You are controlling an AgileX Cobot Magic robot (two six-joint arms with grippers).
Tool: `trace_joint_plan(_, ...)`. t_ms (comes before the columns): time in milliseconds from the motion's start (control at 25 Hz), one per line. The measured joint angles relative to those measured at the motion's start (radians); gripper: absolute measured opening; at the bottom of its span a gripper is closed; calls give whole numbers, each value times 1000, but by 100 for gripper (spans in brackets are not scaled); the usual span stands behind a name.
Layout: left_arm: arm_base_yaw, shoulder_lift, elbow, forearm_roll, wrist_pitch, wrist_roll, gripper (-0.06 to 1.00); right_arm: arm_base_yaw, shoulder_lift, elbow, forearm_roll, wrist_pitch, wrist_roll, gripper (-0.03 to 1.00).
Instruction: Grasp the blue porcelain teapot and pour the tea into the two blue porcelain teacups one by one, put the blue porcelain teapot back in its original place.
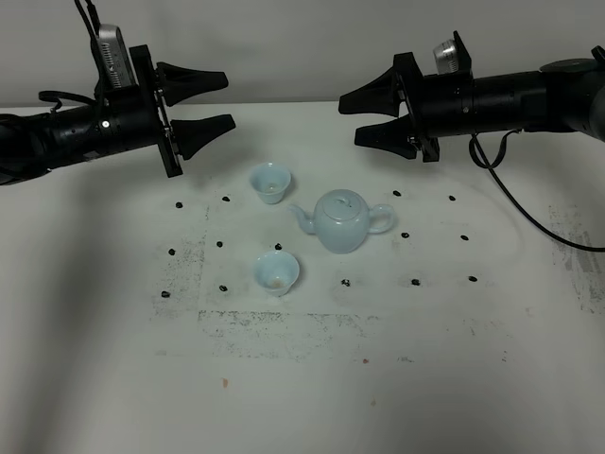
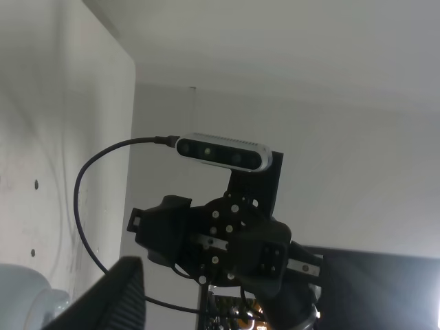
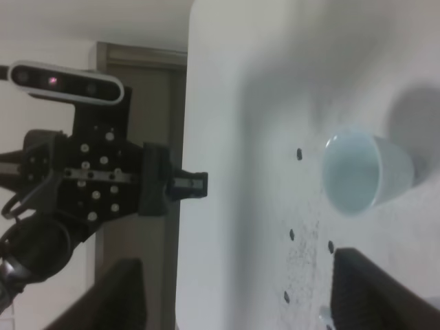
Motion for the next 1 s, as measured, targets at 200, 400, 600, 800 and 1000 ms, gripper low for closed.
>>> trace_joint_plan(200,0,0,0,0,0,2,57,0,0,0,0,1,-10,59)
trace_joint_plan(400,0,0,0,0,0,4,57,0,0,0,0,2,-19,59)
trace_joint_plan(600,2,0,0,0,0,5,57,0,0,0,-1,2,-35,59)
trace_joint_plan(800,44,-51,0,166,0,-27,57,-4,-2,0,-19,5,-70,59)
trace_joint_plan(1000,109,-266,0,505,5,-110,57,-49,-47,0,-111,2,-85,59)
